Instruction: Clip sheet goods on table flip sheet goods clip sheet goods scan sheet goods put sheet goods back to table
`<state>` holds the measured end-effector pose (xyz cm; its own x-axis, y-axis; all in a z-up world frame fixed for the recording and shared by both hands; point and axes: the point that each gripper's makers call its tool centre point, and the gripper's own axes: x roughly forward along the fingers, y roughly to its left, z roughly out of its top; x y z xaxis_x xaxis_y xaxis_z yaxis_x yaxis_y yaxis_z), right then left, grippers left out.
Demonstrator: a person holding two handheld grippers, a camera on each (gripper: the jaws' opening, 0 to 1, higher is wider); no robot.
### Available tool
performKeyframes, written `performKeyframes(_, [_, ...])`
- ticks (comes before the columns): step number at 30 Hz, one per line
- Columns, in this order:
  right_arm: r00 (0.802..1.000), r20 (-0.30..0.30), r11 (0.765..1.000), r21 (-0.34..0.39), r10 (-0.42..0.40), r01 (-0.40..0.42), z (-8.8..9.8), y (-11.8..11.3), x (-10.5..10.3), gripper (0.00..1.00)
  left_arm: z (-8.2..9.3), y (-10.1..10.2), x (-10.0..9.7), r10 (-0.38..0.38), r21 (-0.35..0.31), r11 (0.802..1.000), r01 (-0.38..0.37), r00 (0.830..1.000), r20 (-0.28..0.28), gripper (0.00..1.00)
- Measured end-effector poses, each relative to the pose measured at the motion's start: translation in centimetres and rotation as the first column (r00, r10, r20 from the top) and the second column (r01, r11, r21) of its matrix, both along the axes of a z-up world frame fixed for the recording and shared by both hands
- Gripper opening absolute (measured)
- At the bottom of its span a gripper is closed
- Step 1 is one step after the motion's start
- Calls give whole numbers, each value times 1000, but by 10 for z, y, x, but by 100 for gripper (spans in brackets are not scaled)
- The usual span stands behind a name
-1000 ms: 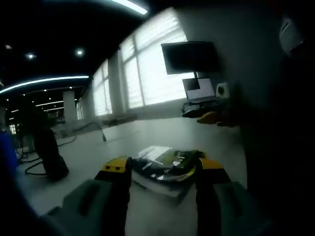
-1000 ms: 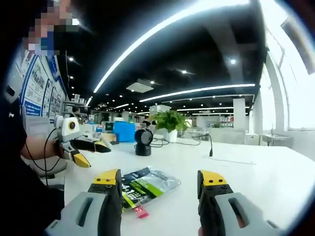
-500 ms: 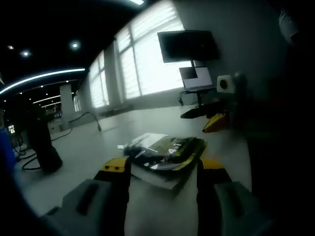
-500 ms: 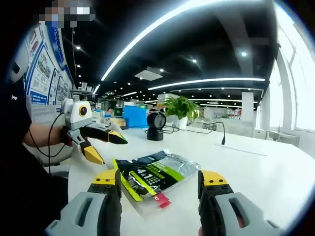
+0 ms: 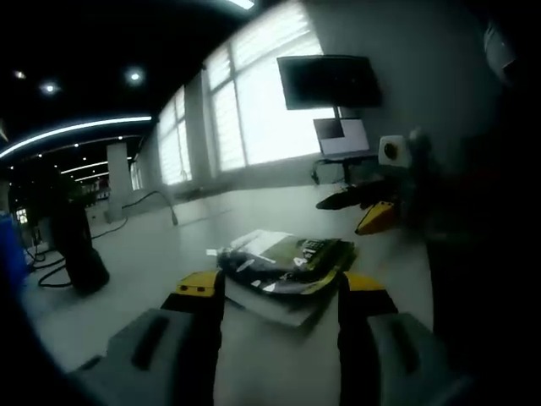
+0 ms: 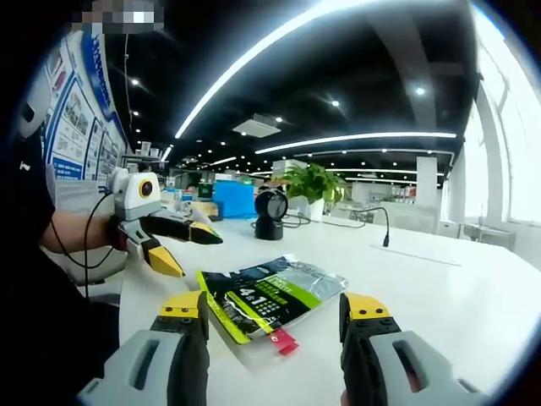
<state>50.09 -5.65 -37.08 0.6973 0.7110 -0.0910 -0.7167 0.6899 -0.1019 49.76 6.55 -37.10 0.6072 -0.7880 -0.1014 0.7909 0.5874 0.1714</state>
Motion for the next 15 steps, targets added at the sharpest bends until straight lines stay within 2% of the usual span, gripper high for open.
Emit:
performKeyframes(5, [1000,0,1000,-15,1,-1,-3,1,0,58,-2,0,0,0,7,1000,0,1000,-3,46])
performKeyframes(15, [999,-31,994,-112,8,-12,-20,8,1,60,-14,-2,5,20,73,997,-18,1000,-19,46])
